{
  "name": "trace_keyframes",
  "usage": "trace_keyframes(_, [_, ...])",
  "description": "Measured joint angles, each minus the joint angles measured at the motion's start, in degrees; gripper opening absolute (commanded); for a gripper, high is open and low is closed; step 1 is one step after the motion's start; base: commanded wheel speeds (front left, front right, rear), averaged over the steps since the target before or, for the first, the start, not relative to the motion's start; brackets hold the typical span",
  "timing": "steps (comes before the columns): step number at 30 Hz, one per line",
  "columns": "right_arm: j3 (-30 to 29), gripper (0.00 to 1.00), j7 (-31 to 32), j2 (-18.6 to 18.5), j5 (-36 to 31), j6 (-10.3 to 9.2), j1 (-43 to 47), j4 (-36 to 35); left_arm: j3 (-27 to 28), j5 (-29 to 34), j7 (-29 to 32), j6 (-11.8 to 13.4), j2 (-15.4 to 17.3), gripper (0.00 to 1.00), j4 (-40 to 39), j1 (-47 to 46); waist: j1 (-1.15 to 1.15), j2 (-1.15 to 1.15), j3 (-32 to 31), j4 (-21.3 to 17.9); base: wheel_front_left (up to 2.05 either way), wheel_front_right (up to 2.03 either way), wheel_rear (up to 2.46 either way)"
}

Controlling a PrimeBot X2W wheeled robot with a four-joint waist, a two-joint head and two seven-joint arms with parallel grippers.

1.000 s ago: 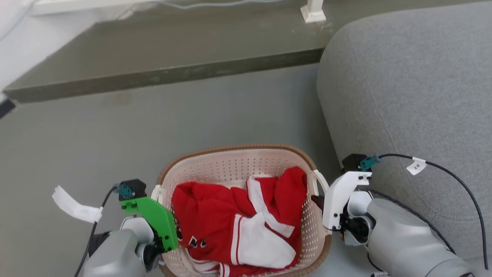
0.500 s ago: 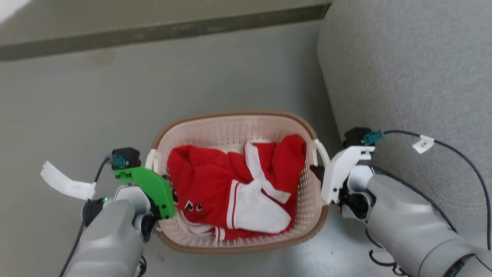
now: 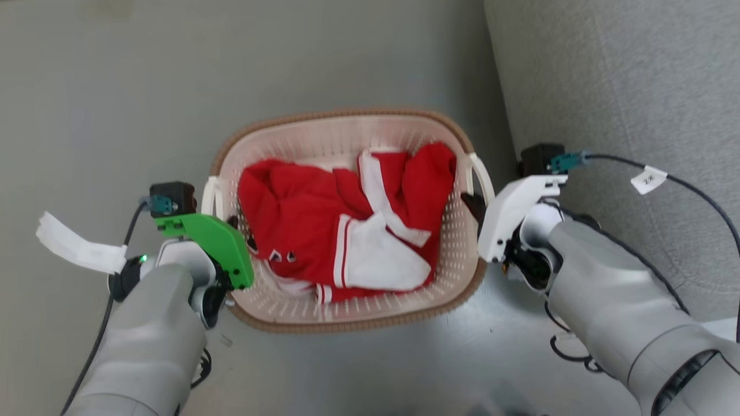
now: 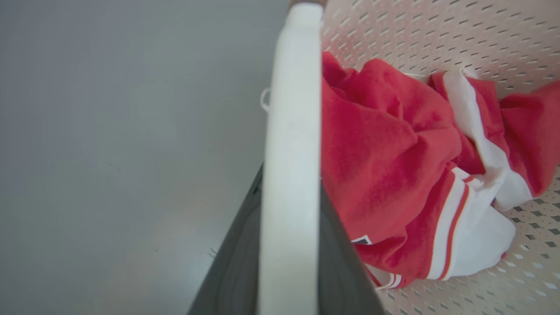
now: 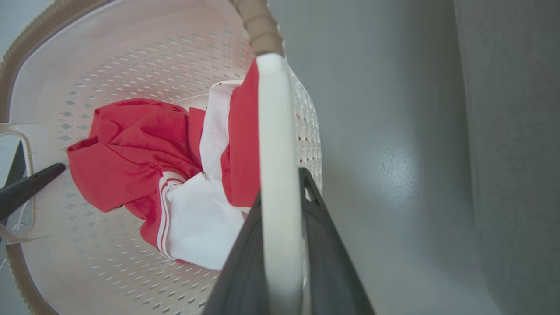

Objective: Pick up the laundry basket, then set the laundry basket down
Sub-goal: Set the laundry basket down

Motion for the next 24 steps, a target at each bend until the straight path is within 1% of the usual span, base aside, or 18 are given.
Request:
trace_keyframes(20, [0.2, 0.00, -6.5, -1.2, -1.9, -0.01, -9.1, -1.9, 1.1, 0.8, -5.4, 0.3, 0.4, 0.00, -0.8, -8.4, 0.00, 0.00, 15.4, 0.2, 0.00, 0.00, 0.00])
trace_keyframes(24, [0.5, 0.00, -7.5, -1.3, -2.3, -0.02, -10.8, -2.7, 2.5, 0.8, -6.5, 0.9, 0.7, 0.00, -0.9, -10.4, 0.00, 0.00, 18.4, 0.3, 0.00, 0.00, 0.00])
